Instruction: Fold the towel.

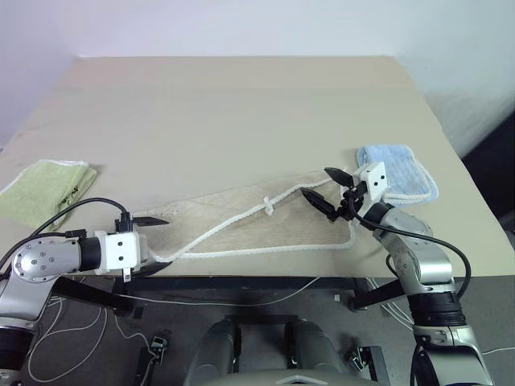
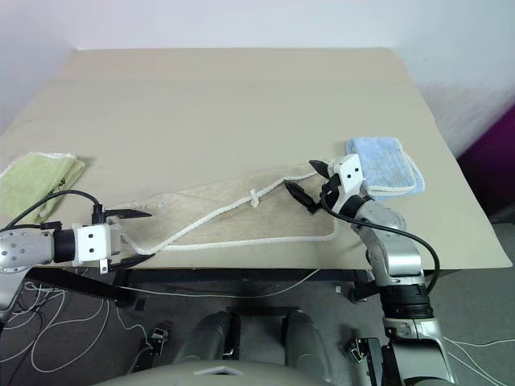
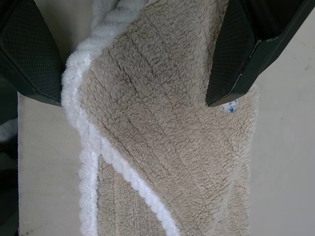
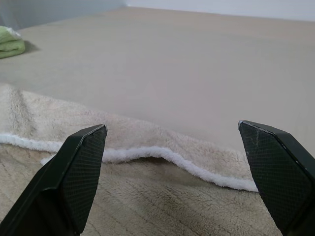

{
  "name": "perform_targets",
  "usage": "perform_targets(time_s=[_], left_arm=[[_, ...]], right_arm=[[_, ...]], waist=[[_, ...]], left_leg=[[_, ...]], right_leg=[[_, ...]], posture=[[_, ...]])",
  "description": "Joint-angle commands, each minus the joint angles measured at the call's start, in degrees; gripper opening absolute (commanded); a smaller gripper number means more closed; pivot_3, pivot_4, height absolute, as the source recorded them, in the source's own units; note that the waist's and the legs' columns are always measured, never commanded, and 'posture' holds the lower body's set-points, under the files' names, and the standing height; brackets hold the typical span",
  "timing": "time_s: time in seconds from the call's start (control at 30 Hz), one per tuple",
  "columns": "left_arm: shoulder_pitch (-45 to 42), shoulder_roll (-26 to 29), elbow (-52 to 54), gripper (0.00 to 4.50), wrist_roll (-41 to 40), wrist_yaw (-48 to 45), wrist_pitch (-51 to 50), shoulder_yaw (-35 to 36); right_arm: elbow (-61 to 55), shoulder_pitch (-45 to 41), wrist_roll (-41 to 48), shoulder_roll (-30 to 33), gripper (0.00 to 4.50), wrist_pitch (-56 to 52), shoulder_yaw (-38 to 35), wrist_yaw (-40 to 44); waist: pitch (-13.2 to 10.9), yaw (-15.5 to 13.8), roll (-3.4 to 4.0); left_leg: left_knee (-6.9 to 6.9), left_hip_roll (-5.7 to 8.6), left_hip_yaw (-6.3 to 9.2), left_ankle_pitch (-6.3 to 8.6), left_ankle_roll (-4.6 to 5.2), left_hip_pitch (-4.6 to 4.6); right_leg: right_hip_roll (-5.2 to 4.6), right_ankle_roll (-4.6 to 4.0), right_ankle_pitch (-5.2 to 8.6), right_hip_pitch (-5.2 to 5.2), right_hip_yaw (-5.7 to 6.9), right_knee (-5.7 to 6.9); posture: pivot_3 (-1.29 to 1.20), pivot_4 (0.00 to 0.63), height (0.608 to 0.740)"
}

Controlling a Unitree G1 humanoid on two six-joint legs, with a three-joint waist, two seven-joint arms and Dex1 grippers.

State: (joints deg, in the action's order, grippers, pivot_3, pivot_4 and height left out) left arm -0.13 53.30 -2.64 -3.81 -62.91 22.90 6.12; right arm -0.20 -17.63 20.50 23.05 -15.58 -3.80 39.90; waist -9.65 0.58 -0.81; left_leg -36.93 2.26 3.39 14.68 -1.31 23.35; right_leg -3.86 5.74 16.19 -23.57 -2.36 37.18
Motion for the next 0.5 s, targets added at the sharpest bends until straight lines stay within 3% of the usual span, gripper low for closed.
perform_targets(time_s=[0.03,0.13,0.43,0.5], left_arm=[[0.39,0.16,3.77,4.12,-0.76,0.83,-1.11,-0.53],[0.81,0.64,5.79,3.32,-2.74,0.55,-2.94,0.03],[0.73,1.82,6.59,0.26,-5.36,-0.54,-6.15,0.67],[0.81,1.88,5.61,0.01,-5.38,-0.58,-6.29,0.85]], right_arm=[[-2.68,-0.62,0.88,0.57,4.5,0.28,-1.31,-0.22],[-2.51,-0.92,0.82,0.54,4.5,0.27,-1.25,-0.35],[-1.93,-2.04,0.66,0.67,4.5,0.46,-1.19,-0.54],[-1.92,-2.32,0.59,0.89,4.5,0.53,-1.27,-0.46]], waist=[[0.0,0.06,0.0],[-0.01,0.28,0.01],[-0.01,0.31,0.01],[-0.02,0.29,0.01]], left_leg=[[-0.01,0.0,0.0,0.0,0.0,0.0],[-0.01,-0.02,0.0,0.01,0.01,0.01],[-0.02,-0.04,-0.02,0.01,0.01,0.0],[-0.02,-0.04,-0.02,0.01,0.02,0.0]], right_leg=[[0.0,0.0,0.0,0.0,0.0,0.0],[0.04,0.0,0.0,-0.02,-0.01,0.01],[0.09,0.0,0.0,-0.03,0.02,0.02],[0.09,0.0,0.0,-0.03,0.02,0.02]], posture=[[0.0,0.15,0.74],[0.0,0.15,0.74],[0.0,0.15,0.74],[0.0,0.15,0.74]])
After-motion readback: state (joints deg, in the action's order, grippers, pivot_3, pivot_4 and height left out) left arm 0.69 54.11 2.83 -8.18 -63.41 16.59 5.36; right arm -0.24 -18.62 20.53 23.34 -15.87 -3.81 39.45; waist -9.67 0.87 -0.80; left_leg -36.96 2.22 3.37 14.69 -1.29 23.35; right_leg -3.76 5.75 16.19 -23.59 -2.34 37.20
